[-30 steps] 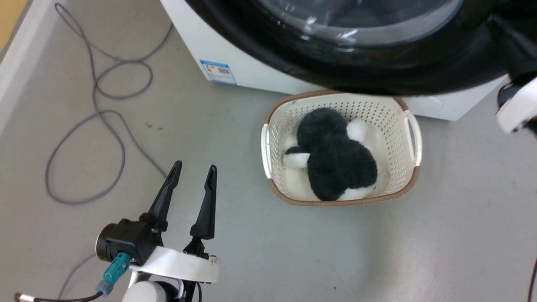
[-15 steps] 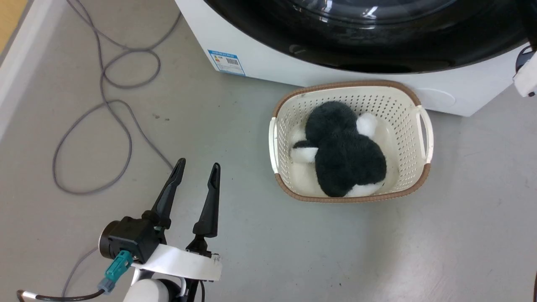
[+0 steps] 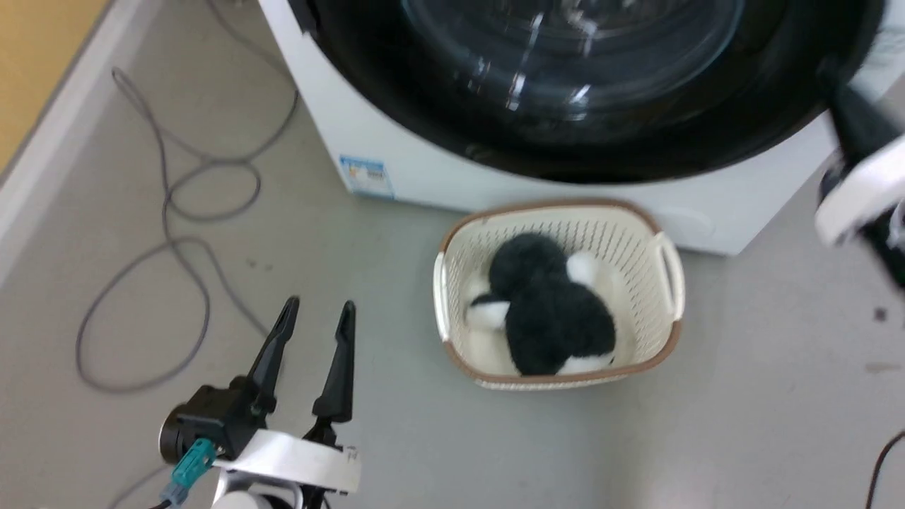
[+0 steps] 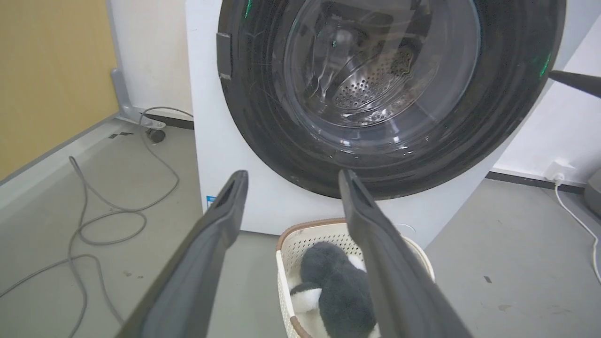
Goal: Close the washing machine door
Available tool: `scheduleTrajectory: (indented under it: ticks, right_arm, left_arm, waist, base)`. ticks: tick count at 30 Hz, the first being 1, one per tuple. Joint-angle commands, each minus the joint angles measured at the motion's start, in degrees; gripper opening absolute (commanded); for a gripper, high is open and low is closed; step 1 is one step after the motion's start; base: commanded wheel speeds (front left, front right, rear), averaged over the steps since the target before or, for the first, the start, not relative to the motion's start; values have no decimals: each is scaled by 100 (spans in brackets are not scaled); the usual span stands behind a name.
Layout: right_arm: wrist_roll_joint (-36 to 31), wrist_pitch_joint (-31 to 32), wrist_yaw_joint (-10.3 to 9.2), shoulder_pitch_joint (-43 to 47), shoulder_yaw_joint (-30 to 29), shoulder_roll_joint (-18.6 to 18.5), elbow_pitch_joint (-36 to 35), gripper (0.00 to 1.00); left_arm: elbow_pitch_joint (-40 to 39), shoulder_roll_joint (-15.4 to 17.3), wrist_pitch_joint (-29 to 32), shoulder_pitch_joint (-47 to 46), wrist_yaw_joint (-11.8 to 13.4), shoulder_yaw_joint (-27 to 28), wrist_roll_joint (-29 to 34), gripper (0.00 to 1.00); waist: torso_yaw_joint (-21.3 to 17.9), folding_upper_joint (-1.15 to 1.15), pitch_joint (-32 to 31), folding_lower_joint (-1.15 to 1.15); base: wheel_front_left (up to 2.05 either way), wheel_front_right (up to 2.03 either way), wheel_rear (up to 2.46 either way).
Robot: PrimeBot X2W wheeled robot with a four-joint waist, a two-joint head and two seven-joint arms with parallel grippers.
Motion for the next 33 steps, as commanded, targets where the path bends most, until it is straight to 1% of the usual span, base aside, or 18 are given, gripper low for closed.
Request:
scheduleTrajectory:
  ticks: [1,3,6,9,12,17,19,24,26,27,28,33]
  right_arm:
    - [74,-122,-6,257,14,56,-84,0]
    - [103,-271,-6,610,-21,100,-222,0]
    - [2,-434,-6,1146,-134,189,-545,0]
    - [-138,-540,-6,1700,-466,384,-895,0]
    - [-464,-594,-6,2324,-895,585,-1318,0]
    - [-1168,-614,-6,3382,-1725,1072,-2167,0]
    - [-1451,-587,-6,3795,-2039,1337,-2525,0]
    - [-2029,-451,-6,4702,-2522,1953,-3315,0]
    - [-2262,-436,-6,4987,-2627,2123,-3506,0]
    - [-2383,-435,-6,5114,-2661,2187,-3579,21]
    - [-2476,-440,-6,5217,-2715,2256,-3646,100]
    - [-2755,-449,-6,5588,-2806,2473,-3873,100]
  left_arm:
    - [61,-3,-25,90,-22,45,-23,100]
    - [152,-3,-25,158,0,95,-32,100]
    - [246,-4,-25,257,114,208,-105,100]
    - [299,-4,-25,350,191,310,-97,100]
    - [302,-4,-25,444,259,366,-96,100]
    - [306,-4,-25,600,304,406,-98,100]
    - [317,-4,-25,653,302,425,-93,100]
    - [344,-4,-25,768,287,437,-24,100]
    - [362,-4,-25,811,285,425,45,100]
    - [366,-4,-25,837,291,426,70,100]
    - [371,-4,-25,862,303,427,113,100]
    - [390,-4,-25,960,345,391,265,100]
  waist:
    - [-174,0,-350,0]
    - [-252,0,-543,0]
    - [-396,0,-766,0]
    - [-543,0,-958,0]
    - [-650,0,-1136,0]
    - [-768,0,-1365,0]
    - [-791,0,-1444,0]
    - [-807,0,-1579,0]
    - [-807,0,-1628,0]
    - [-809,0,-1646,0]
    - [-812,0,-1659,0]
    - [-812,0,-1718,0]
  base:
    - [0,0,0]
    - [0,0,0]
    - [0,0,0]
    - [0,0,0]
    - [0,0,0]
    - [0,0,0]
    - [0,0,0]
    - [0,0,0]
    - [0,0,0]
    - [0,0,0]
    - [0,0,0]
    - [0,0,0]
